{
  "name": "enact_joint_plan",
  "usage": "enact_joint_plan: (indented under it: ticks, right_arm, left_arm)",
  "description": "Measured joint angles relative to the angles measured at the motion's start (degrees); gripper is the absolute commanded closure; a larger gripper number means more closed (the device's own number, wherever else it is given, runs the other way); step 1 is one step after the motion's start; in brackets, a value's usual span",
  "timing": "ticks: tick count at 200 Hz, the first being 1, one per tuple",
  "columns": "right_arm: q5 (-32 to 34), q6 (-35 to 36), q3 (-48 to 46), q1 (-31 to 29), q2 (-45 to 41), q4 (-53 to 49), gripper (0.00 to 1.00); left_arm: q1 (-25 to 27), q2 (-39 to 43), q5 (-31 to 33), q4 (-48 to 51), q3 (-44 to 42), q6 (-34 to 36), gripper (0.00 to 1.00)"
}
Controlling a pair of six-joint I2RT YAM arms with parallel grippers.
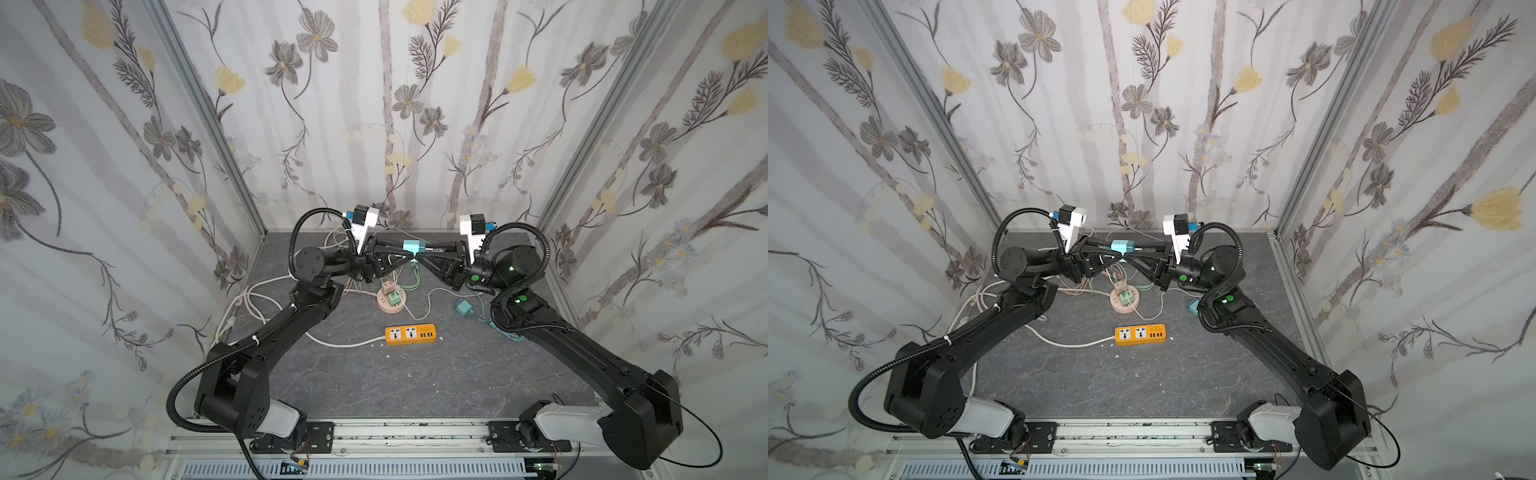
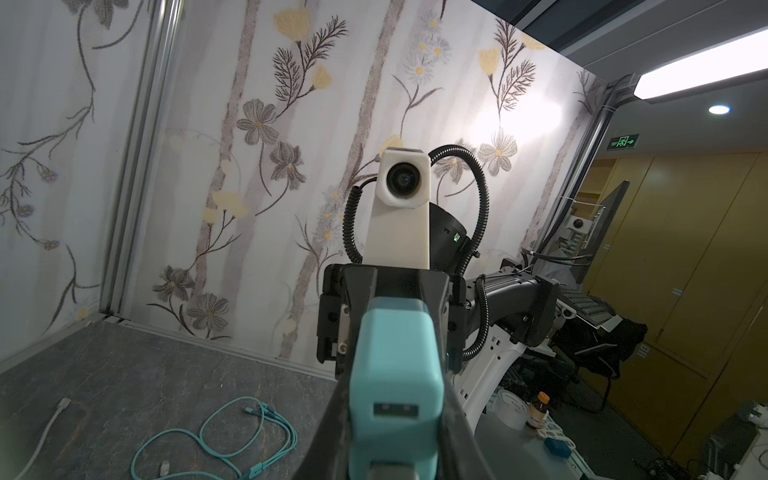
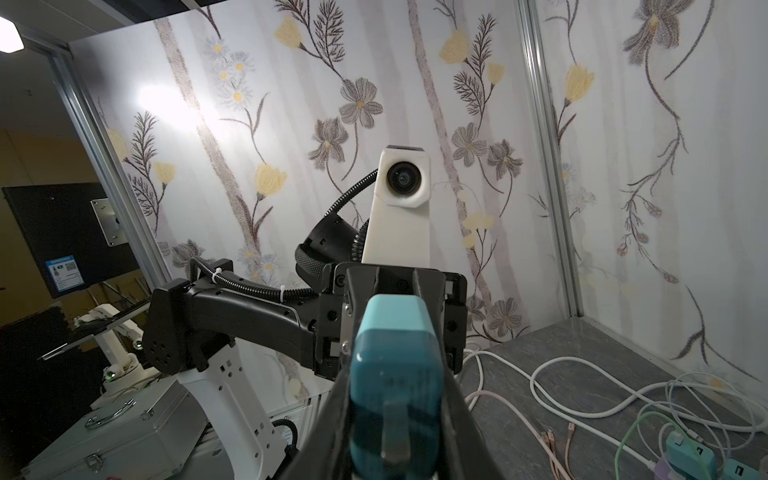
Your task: Insert the plug
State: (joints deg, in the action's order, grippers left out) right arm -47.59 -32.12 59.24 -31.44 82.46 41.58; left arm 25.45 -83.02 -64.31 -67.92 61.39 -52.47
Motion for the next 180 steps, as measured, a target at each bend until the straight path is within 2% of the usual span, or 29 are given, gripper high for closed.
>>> enact_joint_plan:
  ticks: [7, 24, 33, 39, 46, 53, 55, 56, 57, 60, 89, 109, 141, 180]
  right_arm:
    - [-0.02, -0.04, -0.02, -0.07, 0.02, 0.22, 1.00]
    - [-0.04, -0.35, -0.07, -0.11, 0.33, 0.76, 0.98]
    - [0.00, -0.37, -0.15, -0.09, 0.55, 1.22, 0.77]
    - [0.04, -0.37, -0.31, -0.04, 0.61, 1.40, 0.60]
    - [0.20, -0.22, -0.57, 0.07, 0.57, 1.46, 0.48]
    - [0.42, 0.83, -1.03, 0.39, 0.37, 1.25, 0.30]
    - [0.52, 1.36, -1.18, 0.52, 0.31, 1.03, 0.22]
    - [0.55, 1.46, -1.22, 0.57, 0.28, 0.92, 0.12]
    - [0.59, 1.57, -1.27, 0.61, 0.24, 0.83, 0.06]
    - [0.92, 2.16, -1.64, 0.94, 0.00, 0.02, 0.01]
    - [6.54, 7.54, -6.29, 5.42, -4.52, -8.63, 0.01]
    - [11.30, 11.23, -10.05, 8.76, -8.24, -15.61, 0.01]
    - [16.44, 17.29, -15.96, 9.60, -9.94, -24.72, 0.01]
    - [23.61, 15.87, -19.82, 9.75, -7.39, -26.36, 0.01]
  left_arm:
    - [0.00, 0.00, -0.09, -0.44, 0.00, -0.02, 1.00]
    - [0.02, -0.09, 0.04, -0.68, 0.00, -0.04, 1.00]
    - [0.00, -0.11, 0.13, -0.52, 0.00, 0.04, 1.00]
    - [0.00, -0.11, 0.15, -0.02, 0.02, 0.46, 1.00]
    - [0.02, 0.09, 0.15, 1.55, 0.11, 1.53, 1.00]
    - [0.13, 0.59, 0.15, 5.22, 0.46, 3.10, 1.00]
    - [0.22, 0.81, 0.17, 6.73, 0.61, 3.76, 1.00]
    - [0.26, 0.90, 0.20, 7.23, 0.66, 3.93, 1.00]
    - [0.33, 1.03, 0.22, 8.24, 0.76, 4.35, 1.00]
    - [0.46, 1.46, 0.33, 10.80, 1.05, 6.01, 1.00]
    - [2.99, 4.66, 5.95, 41.97, 6.56, 32.81, 1.00]
    - [3.32, 2.21, 9.49, 57.68, 11.04, 46.21, 1.00]
    - [3.54, -2.29, 13.31, 73.40, 18.56, 57.96, 1.00]
    - [4.83, -3.72, 16.24, 85.02, 26.03, 70.49, 1.00]
